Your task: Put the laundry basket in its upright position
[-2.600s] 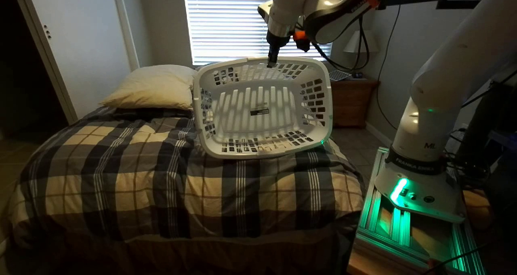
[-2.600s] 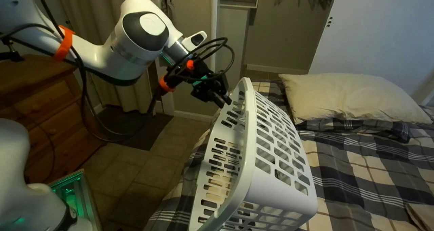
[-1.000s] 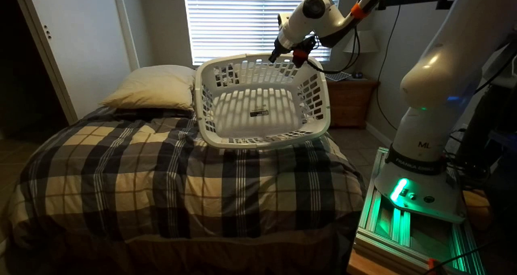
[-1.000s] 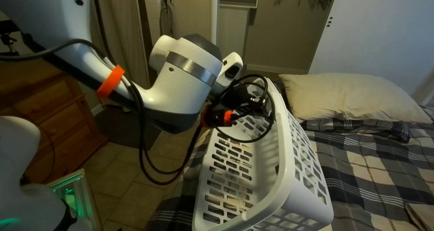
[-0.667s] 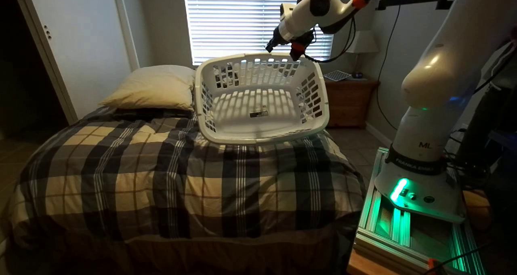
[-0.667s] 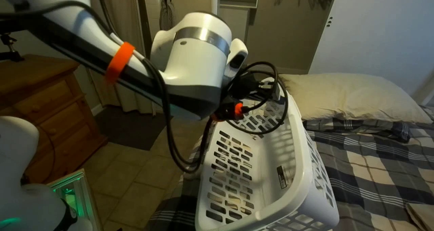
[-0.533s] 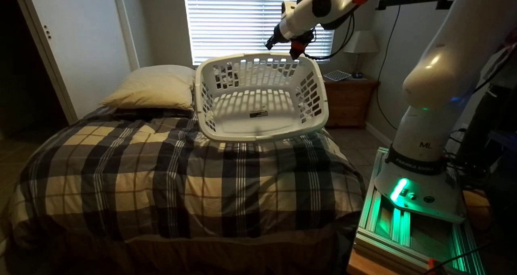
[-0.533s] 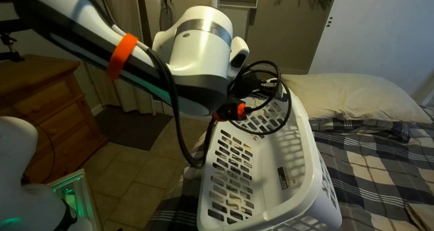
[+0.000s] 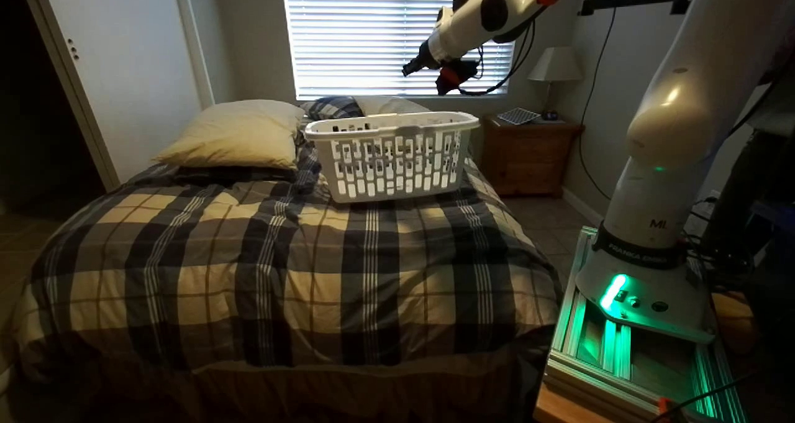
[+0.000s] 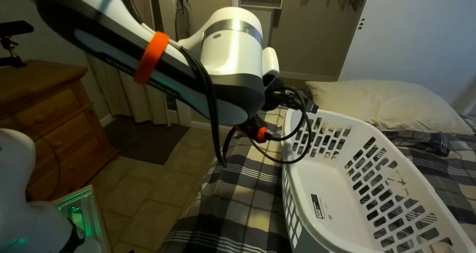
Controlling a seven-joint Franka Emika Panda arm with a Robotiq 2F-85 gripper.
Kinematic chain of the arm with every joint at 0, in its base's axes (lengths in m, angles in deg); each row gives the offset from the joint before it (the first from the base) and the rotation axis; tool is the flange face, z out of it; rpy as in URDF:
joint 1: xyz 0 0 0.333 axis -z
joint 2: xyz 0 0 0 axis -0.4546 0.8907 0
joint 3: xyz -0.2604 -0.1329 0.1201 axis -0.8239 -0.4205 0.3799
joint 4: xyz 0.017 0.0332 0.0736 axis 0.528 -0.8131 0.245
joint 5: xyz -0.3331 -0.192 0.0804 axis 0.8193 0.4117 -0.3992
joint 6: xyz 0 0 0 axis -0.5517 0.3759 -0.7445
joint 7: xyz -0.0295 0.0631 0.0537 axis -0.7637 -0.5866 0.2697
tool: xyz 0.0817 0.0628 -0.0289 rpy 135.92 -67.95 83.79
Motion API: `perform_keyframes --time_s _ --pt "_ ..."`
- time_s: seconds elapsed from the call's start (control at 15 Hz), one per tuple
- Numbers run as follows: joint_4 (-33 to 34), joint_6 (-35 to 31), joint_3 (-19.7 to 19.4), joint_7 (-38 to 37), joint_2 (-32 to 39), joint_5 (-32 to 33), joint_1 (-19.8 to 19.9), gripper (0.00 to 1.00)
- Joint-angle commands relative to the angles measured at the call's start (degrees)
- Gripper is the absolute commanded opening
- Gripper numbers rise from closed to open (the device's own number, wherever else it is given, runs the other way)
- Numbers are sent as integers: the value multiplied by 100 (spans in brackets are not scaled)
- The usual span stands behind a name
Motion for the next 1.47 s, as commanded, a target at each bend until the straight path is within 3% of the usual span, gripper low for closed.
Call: perform_keyframes --time_s 0.0,0.53,0.67,0.73,0.8,0.87,1.13,1.4 --pt "-89 -443 -123 -1004 -184 0 -128 47" --pt "-651 -1512 -15 -1761 -679 -1124 160 100" --pt "-784 -1845 31 -1807 -744 -1431 330 100" --pt "-1058 -1876 -336 -909 -826 -2300 125 100" --pt "-1184 -1946 -370 -760 -845 -2592 168 100" --pt "-1153 -2020 34 -1397 -823 -2160 537 100" --pt "-1733 -1740 703 -1322 -908 -2104 1340 100" --pt "-2230 -1659 1728 -1011 -1109 -2199 2347 100"
